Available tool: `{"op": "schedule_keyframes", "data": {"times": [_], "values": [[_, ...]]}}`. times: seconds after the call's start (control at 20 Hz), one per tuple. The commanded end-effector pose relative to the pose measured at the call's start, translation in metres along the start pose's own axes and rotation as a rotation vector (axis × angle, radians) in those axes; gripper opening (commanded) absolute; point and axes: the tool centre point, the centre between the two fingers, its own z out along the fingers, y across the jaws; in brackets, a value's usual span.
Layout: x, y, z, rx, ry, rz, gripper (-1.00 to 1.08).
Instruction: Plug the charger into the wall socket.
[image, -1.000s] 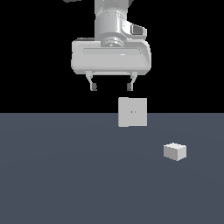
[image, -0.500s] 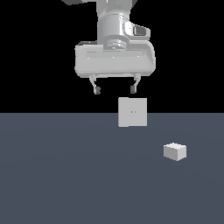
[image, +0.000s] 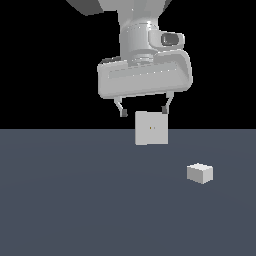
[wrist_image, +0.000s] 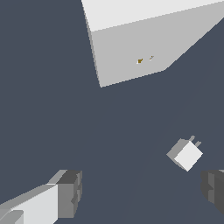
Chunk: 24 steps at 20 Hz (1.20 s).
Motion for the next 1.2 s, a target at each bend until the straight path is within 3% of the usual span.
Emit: {"op": "schedule_keyframes", "data": {"times": [0.0,1.15], "values": [[0.0,0.008,0.007,-0.011,0.026,0.06,1.0],[-0.01,0.079,0.057,-0.112,0.234,0.554,1.0]]}}
